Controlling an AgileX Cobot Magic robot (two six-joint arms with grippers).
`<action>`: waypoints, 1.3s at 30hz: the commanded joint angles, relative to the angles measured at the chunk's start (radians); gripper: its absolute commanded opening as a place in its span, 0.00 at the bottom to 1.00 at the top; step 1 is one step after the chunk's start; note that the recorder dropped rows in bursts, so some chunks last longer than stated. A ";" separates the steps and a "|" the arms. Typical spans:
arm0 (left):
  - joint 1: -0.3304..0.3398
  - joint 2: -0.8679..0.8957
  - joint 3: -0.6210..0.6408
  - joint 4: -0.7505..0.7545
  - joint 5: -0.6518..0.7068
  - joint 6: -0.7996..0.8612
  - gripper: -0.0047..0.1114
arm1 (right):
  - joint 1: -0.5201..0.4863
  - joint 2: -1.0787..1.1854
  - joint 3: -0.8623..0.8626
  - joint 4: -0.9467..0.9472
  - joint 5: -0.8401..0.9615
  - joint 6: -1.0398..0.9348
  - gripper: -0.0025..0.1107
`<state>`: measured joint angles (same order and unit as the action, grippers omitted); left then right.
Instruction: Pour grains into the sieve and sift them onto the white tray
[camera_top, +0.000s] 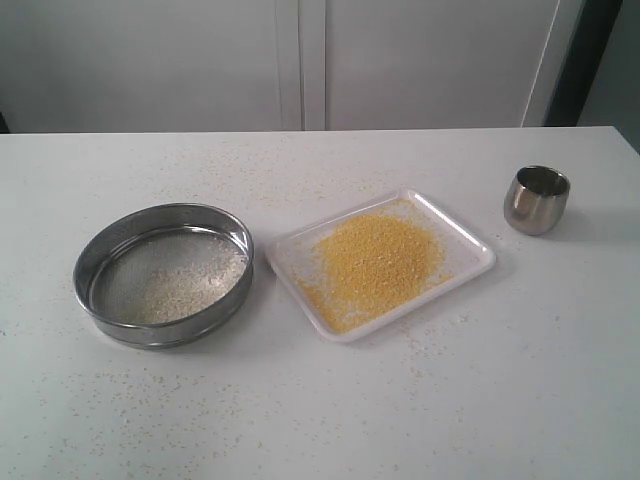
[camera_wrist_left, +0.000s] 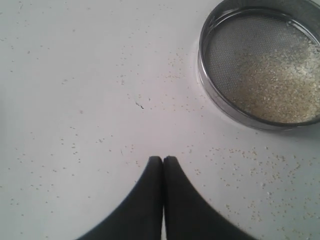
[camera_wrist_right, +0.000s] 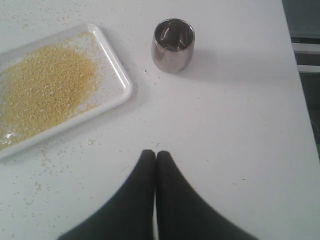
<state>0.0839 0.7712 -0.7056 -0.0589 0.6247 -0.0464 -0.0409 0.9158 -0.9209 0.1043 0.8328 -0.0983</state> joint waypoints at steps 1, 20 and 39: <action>0.004 -0.075 0.047 -0.003 -0.031 -0.001 0.04 | -0.009 -0.006 0.003 -0.004 -0.012 0.000 0.02; 0.004 -0.621 0.462 0.023 -0.176 -0.001 0.04 | -0.009 -0.006 0.003 -0.004 -0.010 0.000 0.02; 0.002 -0.771 0.695 0.023 -0.258 -0.001 0.04 | -0.009 -0.006 0.003 -0.004 -0.010 0.000 0.02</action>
<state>0.0839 0.0041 -0.0342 -0.0349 0.3867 -0.0464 -0.0409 0.9158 -0.9209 0.1043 0.8328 -0.0983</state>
